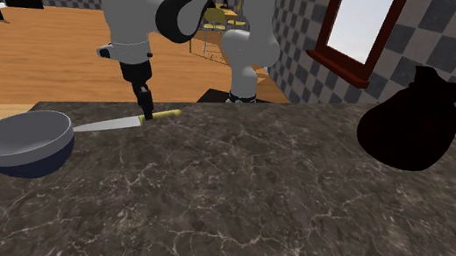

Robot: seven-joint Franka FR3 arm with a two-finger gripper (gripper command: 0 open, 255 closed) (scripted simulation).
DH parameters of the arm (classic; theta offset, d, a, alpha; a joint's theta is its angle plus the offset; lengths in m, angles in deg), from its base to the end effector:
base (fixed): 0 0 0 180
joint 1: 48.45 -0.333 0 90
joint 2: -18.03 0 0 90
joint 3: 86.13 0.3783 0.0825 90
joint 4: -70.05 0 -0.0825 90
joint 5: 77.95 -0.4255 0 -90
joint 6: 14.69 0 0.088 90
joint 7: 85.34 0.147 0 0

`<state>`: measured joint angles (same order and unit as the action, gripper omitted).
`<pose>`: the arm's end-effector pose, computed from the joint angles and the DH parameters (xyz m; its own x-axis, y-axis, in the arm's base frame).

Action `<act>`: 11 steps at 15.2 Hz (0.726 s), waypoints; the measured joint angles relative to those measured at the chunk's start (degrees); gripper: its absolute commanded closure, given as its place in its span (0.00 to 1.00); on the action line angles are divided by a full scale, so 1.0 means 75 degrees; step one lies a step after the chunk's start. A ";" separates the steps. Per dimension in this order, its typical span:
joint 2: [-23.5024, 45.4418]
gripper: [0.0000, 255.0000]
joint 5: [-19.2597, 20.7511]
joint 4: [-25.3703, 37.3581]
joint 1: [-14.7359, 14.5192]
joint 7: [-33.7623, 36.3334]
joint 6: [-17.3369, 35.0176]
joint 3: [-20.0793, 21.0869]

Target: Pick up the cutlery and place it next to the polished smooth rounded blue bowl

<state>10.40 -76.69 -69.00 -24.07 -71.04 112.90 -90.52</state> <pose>0.4230 -0.2336 0.3465 0.7387 -0.6710 -0.0635 -0.6711 -0.7410 0.0227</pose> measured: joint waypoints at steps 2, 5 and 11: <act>0.0000 0.00 0.0000 0.0000 0.0000 0.0000 0.0000 0.0000; -0.0172 0.00 0.0008 0.0172 -0.0001 0.0010 -0.0334 0.0007; -0.0459 0.00 0.0019 0.0565 -0.0004 0.0021 -0.1020 0.0019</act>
<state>6.96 -76.55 -64.76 -24.09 -70.88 105.24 -90.38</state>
